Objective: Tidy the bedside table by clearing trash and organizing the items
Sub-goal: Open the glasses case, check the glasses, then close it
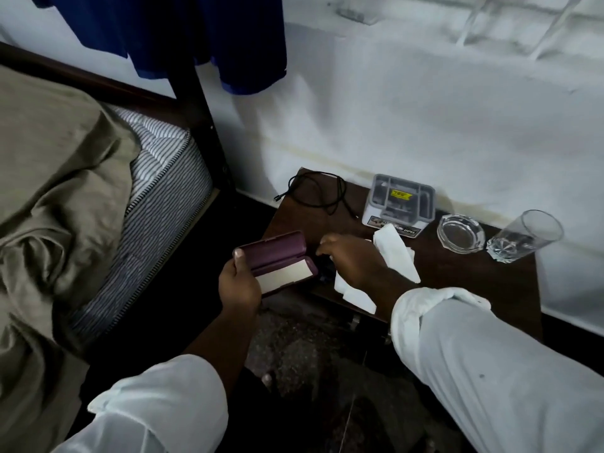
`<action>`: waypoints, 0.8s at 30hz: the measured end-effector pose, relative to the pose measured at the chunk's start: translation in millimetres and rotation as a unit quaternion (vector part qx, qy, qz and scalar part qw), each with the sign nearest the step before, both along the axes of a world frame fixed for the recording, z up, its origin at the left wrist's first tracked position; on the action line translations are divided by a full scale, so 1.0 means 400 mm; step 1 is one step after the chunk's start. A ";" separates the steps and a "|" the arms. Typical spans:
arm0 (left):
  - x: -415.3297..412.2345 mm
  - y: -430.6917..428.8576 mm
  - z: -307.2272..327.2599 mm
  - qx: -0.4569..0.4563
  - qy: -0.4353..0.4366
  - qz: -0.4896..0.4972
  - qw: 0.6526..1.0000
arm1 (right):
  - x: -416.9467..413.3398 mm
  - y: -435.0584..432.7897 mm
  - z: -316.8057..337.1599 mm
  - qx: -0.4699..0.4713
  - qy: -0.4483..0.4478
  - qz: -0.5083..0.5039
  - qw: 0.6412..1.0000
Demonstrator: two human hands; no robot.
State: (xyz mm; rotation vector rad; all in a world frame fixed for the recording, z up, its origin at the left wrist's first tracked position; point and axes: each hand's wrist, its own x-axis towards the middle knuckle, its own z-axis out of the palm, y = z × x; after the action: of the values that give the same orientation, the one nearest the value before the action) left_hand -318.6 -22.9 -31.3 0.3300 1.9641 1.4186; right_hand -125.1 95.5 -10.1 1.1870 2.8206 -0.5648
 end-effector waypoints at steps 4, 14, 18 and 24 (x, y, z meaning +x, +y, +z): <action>-0.001 0.012 -0.001 0.000 -0.001 0.003 1.000 | -0.010 0.025 -0.002 0.007 -0.025 0.042 0.999; 0.007 0.007 0.069 0.058 0.067 0.052 0.995 | 0.016 0.045 0.076 0.021 0.058 -0.005 0.998; 0.035 -0.007 0.093 0.089 -0.038 0.016 0.995 | 0.063 0.027 0.166 0.025 0.118 -0.071 0.990; 0.134 -0.023 0.149 0.105 -0.135 -0.097 0.980 | 0.166 -0.078 0.293 -0.027 0.278 -0.151 0.948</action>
State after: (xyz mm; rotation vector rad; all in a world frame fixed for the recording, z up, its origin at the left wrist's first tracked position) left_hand -264.9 -32.2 28.2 0.3903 1.5266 1.4628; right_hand -58.8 64.4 107.2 1.6943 3.0301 -1.1530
